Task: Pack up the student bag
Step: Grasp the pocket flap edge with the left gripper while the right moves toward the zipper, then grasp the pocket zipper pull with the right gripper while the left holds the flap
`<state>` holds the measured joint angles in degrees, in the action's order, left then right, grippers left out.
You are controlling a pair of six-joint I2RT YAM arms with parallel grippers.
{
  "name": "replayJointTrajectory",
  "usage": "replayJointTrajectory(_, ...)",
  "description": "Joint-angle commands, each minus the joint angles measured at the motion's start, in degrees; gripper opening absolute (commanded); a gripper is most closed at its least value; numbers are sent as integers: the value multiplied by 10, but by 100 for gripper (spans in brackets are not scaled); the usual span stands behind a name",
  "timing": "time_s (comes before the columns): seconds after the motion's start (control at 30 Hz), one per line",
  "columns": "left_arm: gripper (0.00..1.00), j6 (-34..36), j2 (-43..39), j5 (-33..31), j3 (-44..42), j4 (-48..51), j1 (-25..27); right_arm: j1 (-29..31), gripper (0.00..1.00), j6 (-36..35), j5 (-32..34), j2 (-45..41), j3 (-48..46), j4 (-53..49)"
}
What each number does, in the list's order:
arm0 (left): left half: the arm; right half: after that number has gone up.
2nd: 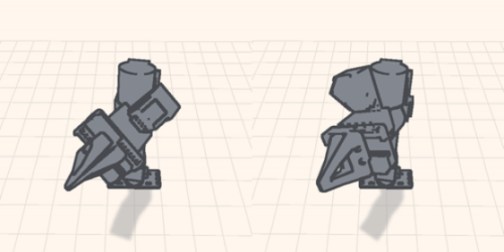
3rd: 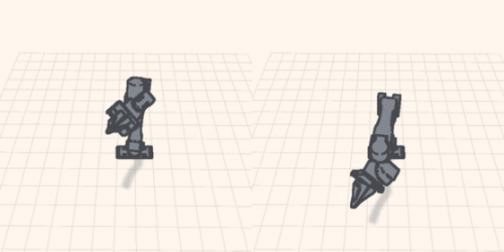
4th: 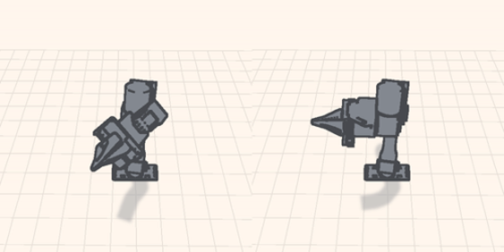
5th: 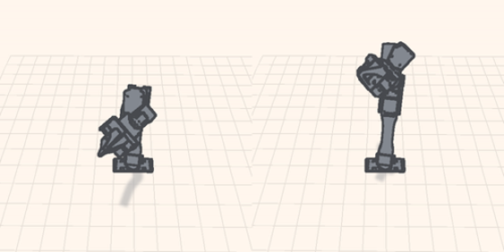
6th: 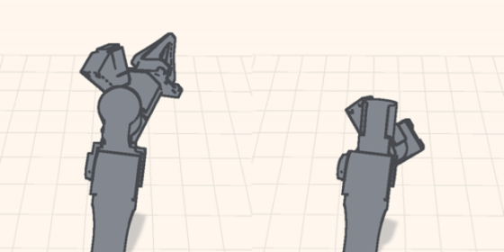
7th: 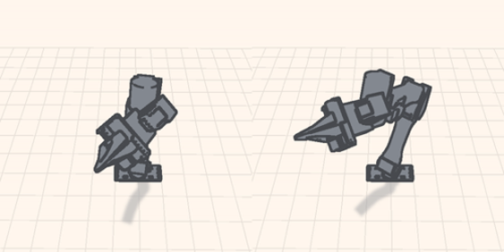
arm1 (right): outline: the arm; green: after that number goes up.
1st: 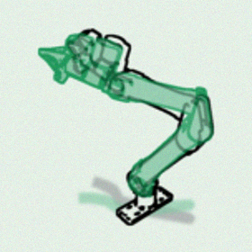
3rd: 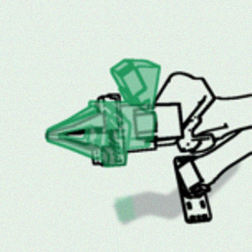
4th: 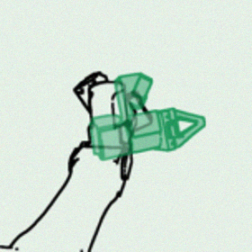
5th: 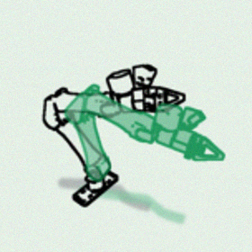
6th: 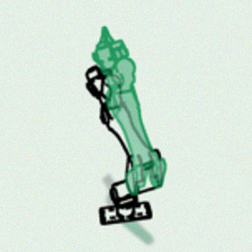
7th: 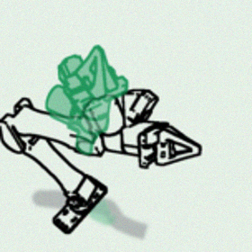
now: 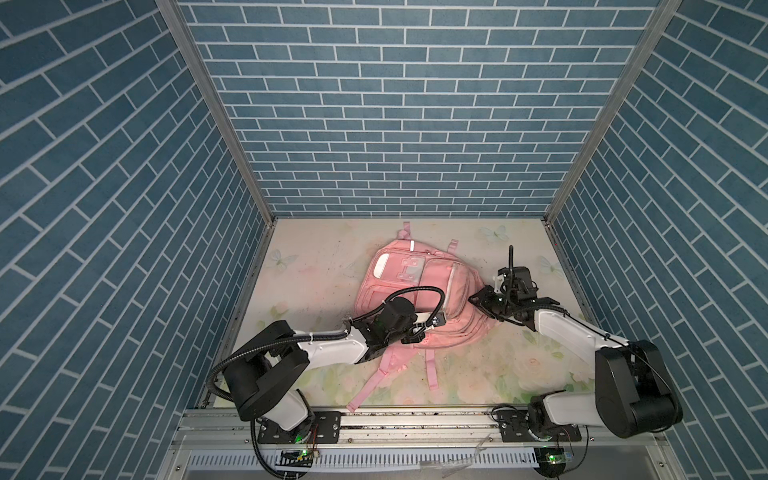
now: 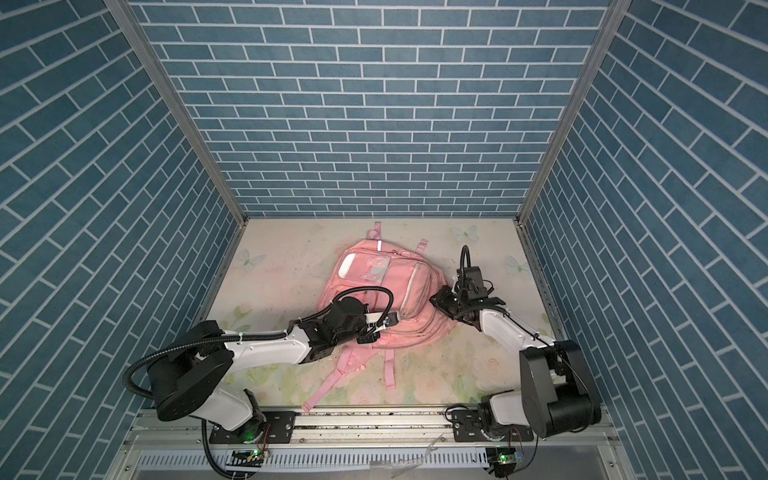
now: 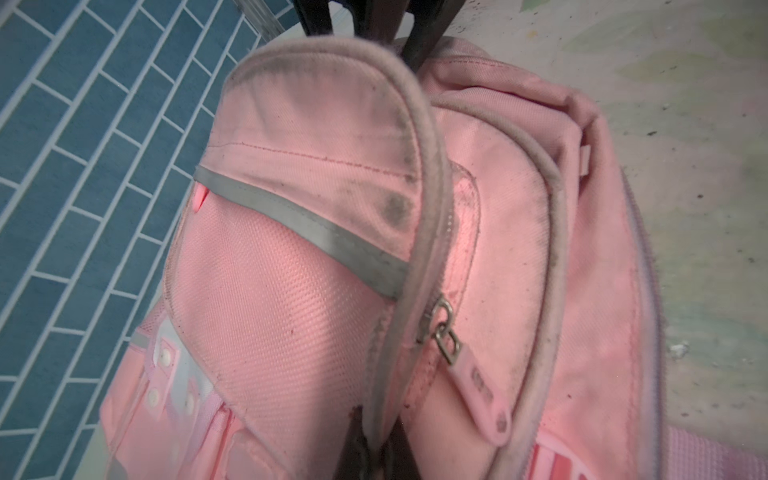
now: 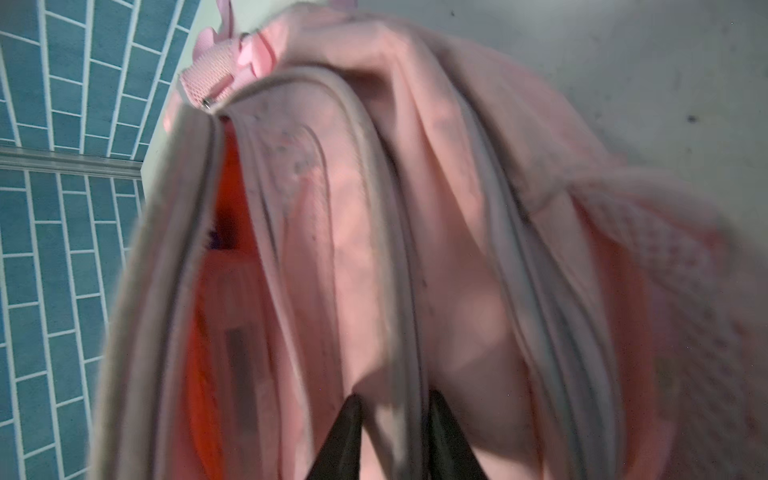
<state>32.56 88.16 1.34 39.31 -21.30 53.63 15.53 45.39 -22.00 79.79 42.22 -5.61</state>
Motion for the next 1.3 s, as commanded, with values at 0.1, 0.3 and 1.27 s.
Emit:
replayJointTrajectory(0.1, 0, -182, 14, 36, 89, 91, 14, -25, 31, -85, 5, 11, 81, -56)
replayJointTrajectory(0.3, 0, -302, 59, 28, 171, 152, 13, -52, 52, -171, 135, -79, 78, -131)
replayJointTrajectory(1.27, 0, -399, 150, 203, 314, 227, -28, 297, 30, -359, 378, -279, -198, 170)
